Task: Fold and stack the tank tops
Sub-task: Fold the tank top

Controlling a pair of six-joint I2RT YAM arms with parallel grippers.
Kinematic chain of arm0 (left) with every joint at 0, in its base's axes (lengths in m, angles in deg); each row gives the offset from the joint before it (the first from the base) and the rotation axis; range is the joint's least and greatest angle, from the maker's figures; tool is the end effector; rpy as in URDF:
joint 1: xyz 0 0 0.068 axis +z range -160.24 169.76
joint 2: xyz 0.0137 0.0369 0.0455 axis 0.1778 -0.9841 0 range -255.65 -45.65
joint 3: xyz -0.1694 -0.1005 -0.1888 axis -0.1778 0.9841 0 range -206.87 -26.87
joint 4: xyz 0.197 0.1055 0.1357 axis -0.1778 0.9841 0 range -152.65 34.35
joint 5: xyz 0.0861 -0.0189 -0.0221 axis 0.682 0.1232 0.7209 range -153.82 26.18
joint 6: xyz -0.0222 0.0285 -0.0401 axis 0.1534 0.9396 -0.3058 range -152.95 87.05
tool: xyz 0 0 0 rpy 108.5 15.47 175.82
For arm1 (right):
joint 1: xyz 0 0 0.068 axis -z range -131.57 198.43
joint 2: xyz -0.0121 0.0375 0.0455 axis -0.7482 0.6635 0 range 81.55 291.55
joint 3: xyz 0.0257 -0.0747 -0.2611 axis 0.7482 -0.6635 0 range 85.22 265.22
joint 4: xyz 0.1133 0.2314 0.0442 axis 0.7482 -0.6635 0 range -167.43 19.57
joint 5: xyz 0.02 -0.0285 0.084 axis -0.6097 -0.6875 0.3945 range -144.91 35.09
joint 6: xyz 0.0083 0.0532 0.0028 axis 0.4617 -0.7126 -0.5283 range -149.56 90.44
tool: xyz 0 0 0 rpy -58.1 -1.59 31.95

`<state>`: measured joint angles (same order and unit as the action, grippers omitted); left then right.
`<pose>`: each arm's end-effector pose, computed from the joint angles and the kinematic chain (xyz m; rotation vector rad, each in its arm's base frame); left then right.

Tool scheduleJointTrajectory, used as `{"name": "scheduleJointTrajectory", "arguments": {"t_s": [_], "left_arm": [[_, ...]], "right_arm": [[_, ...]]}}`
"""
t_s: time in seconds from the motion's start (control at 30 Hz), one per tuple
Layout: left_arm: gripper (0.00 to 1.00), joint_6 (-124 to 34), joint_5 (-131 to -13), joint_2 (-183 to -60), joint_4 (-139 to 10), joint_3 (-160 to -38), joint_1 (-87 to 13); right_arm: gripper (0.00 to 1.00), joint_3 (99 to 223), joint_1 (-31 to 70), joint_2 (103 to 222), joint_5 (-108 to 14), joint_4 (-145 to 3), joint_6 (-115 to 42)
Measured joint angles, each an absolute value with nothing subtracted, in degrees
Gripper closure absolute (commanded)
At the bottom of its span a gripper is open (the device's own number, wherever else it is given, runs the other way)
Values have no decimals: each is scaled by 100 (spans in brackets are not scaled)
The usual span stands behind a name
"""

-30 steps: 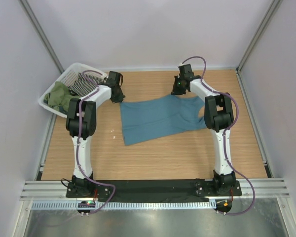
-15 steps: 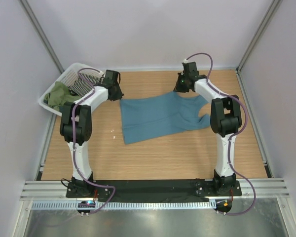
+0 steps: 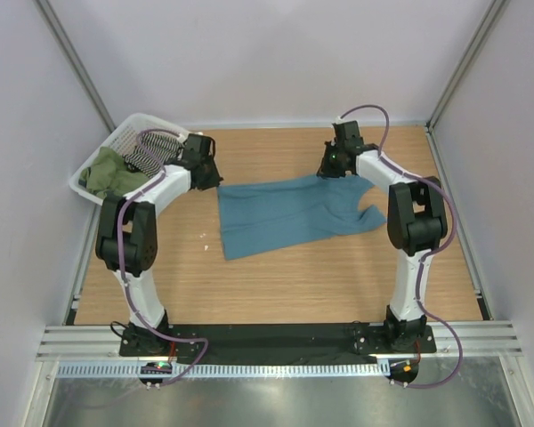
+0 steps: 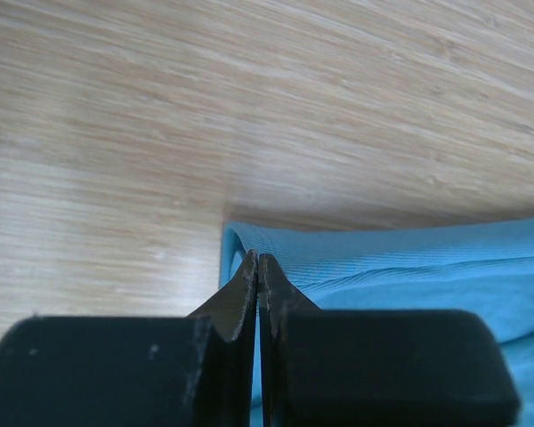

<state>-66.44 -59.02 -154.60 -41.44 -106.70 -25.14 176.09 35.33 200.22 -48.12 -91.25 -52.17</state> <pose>0.4055 -0.1048 0.2121 -0.4348 2.4253 -0.2700 0.4506 0.1092 0.2019 0.1487 2.4521 0.4231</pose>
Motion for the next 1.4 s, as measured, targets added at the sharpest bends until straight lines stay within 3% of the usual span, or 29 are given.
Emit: {"name": "scheduleJointTrajectory", "arguments": {"t_s": [1.4], "left_arm": [[100,-6725,-5935,-13681,-4258,-8804,-3082]], "right_arm": [[99,15303,3378,17996,-5072,-8714,-5411]]}}
